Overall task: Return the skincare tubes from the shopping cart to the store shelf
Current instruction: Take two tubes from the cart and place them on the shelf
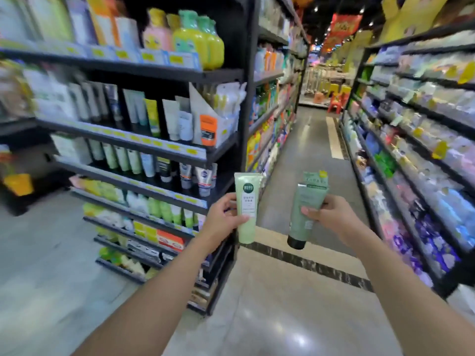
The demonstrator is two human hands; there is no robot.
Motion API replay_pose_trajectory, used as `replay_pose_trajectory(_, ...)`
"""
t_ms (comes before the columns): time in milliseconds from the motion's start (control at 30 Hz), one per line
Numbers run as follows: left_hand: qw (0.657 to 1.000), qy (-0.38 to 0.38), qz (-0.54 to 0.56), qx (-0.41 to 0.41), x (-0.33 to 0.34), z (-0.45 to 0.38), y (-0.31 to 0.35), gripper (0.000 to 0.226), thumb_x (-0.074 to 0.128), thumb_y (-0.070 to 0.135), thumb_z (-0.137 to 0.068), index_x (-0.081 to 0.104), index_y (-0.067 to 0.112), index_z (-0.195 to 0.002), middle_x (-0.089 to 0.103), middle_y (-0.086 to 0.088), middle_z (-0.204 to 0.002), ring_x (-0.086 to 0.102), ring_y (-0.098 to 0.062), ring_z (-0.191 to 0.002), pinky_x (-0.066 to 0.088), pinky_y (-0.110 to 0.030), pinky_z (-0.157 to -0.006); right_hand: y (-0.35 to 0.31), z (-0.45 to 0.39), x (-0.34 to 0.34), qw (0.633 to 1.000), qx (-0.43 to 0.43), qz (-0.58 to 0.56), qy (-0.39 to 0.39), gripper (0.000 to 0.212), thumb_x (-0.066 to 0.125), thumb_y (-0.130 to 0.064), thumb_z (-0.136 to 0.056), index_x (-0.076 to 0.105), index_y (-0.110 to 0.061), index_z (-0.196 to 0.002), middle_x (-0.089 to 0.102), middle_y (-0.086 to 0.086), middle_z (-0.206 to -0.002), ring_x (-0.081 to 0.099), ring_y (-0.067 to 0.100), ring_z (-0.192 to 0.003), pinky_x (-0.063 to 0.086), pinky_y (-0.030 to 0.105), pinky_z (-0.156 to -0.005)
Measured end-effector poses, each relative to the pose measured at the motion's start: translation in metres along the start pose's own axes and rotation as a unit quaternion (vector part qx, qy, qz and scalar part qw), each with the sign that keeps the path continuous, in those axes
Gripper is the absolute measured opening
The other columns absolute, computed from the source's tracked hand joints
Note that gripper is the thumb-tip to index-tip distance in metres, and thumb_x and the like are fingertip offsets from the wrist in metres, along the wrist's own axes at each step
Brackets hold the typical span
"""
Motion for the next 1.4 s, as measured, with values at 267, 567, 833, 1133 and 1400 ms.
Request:
replay_pose_trajectory(267,0.986,0.166,-0.008,-0.009,-0.230,0.035,0.009,0.049,0.074,0.000,-0.082,0.054,0.031,-0.114,0.060,-0.002,-0.123,0.068,-0.017,-0.103,0.055,-0.046,-0.091,-0.119,-0.040,0.210,0.988,-0.100,0.020,-0.118,0.036,0.083,-0.023,-0.076,0.072,-0.016,-0.110,0.075,-0.002,-0.102,0.072,0.019,-0.094,0.056,0.044,-0.091)
replay_pose_trajectory(567,0.956,0.291,-0.028,-0.027,-0.417,0.034,-0.009,0.048,0.072,-0.008,-0.080,0.053,0.022,-0.113,0.060,0.002,-0.113,0.064,-0.018,-0.099,0.052,-0.042,-0.095,-0.201,-0.092,0.395,0.966,-0.191,0.044,-0.168,0.035,0.081,-0.027,-0.079,0.072,-0.020,-0.112,0.073,-0.004,-0.106,0.068,0.012,-0.093,0.055,0.035,-0.088)
replay_pose_trajectory(833,0.945,0.323,-0.051,-0.029,-0.539,-0.008,-0.029,0.046,0.069,-0.007,-0.083,0.056,0.012,-0.122,0.068,-0.005,-0.113,0.069,-0.009,-0.092,0.052,-0.018,-0.070,-0.224,-0.160,0.509,0.963,-0.172,0.056,-0.200,0.036,0.082,-0.023,-0.077,0.070,-0.018,-0.111,0.073,-0.002,-0.106,0.069,0.014,-0.095,0.055,0.036,-0.089)
replay_pose_trajectory(1133,0.960,0.275,-0.044,-0.020,-0.645,-0.075,-0.070,0.045,0.066,-0.010,-0.084,0.056,0.010,-0.123,0.070,-0.008,-0.113,0.068,-0.019,-0.102,0.055,-0.034,-0.087,-0.238,-0.201,0.591,0.973,-0.146,0.051,-0.174,0.036,0.082,-0.018,-0.078,0.070,-0.017,-0.112,0.074,-0.004,-0.104,0.069,0.007,-0.091,0.054,0.022,-0.076)
replay_pose_trajectory(1400,0.985,0.155,-0.071,-0.009,-0.714,-0.157,-0.091,0.049,0.071,-0.008,-0.081,0.059,0.012,-0.123,0.071,-0.002,-0.112,0.069,-0.011,-0.100,0.056,-0.034,-0.086,-0.243,-0.212,0.649,0.989,-0.093,0.073,-0.083,0.041,0.083,-0.022,-0.076,0.070,-0.016,-0.115,0.074,0.000,-0.110,0.070,0.014,-0.096,0.057,0.043,-0.089)
Point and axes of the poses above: each hand's wrist, its own z-axis away from the middle knuckle, its own x-axis out of the palm, y = z × x, the point moved 10 cm from there along -z, towards the middle knuckle
